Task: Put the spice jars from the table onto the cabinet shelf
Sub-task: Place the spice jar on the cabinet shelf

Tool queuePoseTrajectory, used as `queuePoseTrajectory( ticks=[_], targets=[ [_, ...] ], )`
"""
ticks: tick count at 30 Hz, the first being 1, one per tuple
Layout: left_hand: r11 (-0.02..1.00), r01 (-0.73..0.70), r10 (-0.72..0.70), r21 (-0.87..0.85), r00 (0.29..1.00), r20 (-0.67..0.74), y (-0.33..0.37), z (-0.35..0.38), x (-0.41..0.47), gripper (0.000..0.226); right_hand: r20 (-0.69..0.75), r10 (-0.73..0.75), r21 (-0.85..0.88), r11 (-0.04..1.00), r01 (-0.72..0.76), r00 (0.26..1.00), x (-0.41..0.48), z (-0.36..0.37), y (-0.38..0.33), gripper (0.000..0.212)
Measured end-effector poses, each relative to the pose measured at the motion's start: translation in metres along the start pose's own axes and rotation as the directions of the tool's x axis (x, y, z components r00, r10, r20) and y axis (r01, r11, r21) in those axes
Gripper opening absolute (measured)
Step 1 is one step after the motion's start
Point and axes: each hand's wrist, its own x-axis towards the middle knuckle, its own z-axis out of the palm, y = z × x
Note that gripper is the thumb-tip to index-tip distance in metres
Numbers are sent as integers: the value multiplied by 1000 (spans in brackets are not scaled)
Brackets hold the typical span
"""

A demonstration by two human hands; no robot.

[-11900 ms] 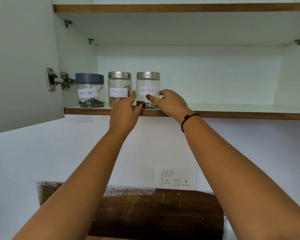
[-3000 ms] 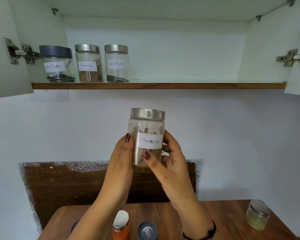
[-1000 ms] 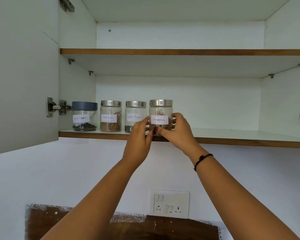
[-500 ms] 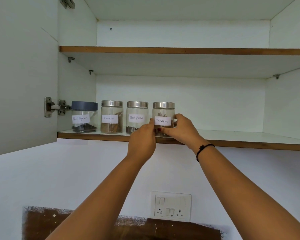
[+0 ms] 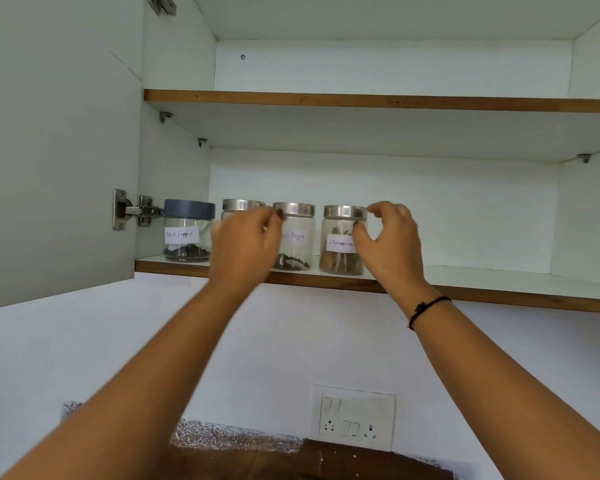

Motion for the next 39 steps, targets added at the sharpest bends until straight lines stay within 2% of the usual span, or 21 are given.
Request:
queuePoseTrajectory(
  ticks=[2,5,9,12,16,19,22,24,30,39],
  targets=[
    [990,-47,47,132,999,5,-17,-16,15,31,42,-180,-24,983,181,983,0,6,-18,36],
    [953,-103,68,286,989,130,-39,-28,35,35,230,-335,-44,934,353,914,3,20,-49,48],
    [936,-129,40,326,963,267,-60,-37,55,39,464,-352,-40,909,416,813,11,42,-85,58],
    [924,-114,5,364,958,287,-79,-48,66,40,551,-334,-78,892,445,765,20,59,-104,49],
    [898,-79,-91,433,929,359,-100,-68,72,41,585,-332,-157,849,504,740,31,80,-121,40],
    [877,-128,-105,462,889,447,-108,-77,72,36,612,-337,-188,817,546,715,36,91,-129,36],
    [884,-122,-116,452,878,465,-111,-81,74,35,638,-319,-220,797,563,701,38,97,-131,26],
    [889,-116,-129,444,866,483,-112,-82,78,37,638,-293,-228,812,537,712,40,101,-131,19],
    [896,-109,-155,430,831,534,-116,-84,90,37,634,-200,-236,870,433,747,42,110,-137,20],
    [902,-102,-157,420,828,539,-119,-83,89,37,640,-201,-224,874,431,741,38,115,-149,13]
  ],
)
